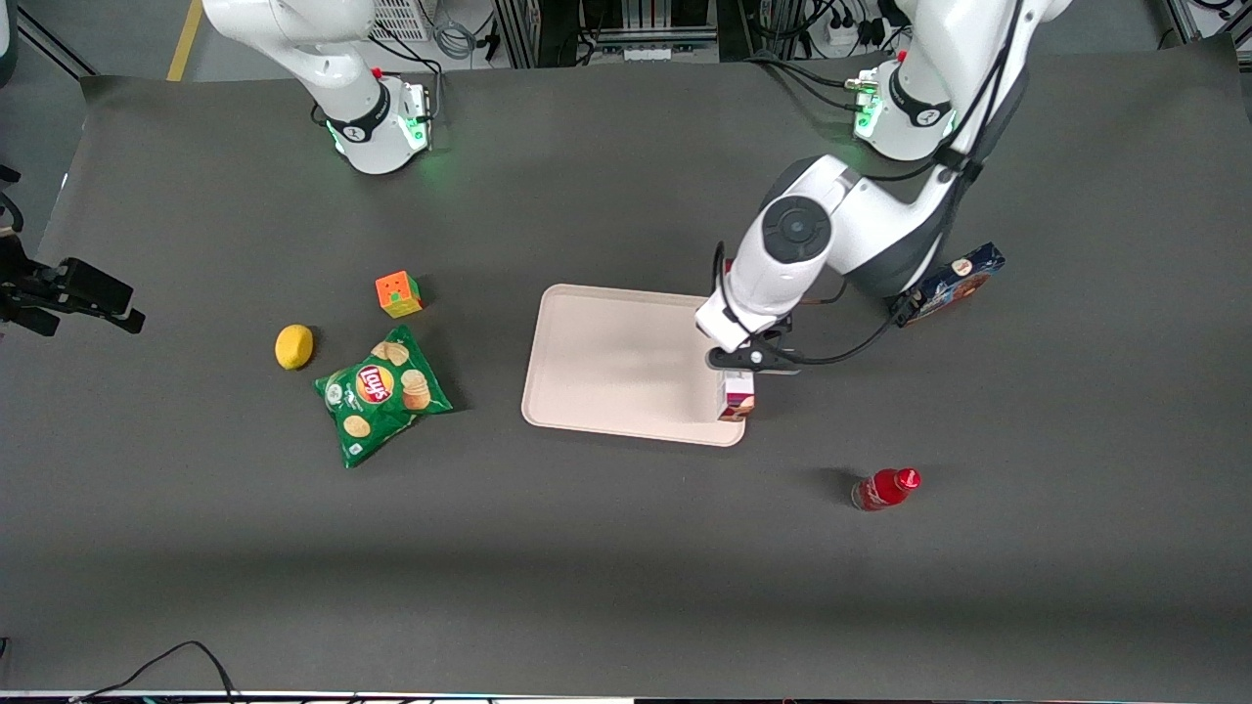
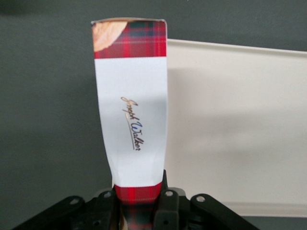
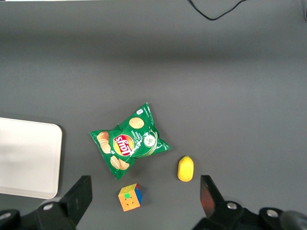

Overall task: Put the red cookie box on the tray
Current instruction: 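Lower the cookie box onto the tray's rim corner with the left gripper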

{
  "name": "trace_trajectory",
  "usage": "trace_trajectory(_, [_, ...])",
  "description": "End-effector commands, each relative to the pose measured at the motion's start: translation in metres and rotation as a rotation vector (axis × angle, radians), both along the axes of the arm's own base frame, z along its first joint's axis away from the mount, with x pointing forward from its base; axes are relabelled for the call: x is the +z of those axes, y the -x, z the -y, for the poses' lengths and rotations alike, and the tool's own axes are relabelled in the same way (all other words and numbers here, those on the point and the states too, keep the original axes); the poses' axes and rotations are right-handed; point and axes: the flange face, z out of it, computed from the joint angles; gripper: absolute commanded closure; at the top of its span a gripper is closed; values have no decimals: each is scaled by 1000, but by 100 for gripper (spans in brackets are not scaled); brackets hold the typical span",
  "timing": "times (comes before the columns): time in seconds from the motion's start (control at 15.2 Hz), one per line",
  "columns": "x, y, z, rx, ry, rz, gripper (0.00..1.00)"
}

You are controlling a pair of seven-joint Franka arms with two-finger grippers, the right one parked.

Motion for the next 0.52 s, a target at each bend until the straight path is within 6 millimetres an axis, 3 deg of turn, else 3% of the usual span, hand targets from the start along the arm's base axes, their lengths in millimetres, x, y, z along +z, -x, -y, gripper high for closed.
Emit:
trace_trajectory(0.0, [-31, 7, 22, 15, -30, 33, 94])
trace_trajectory(0.13, [-49, 3, 19, 12, -28, 40, 94])
trace_trajectory(0.46, [-71, -5, 13, -1, -42, 63, 94])
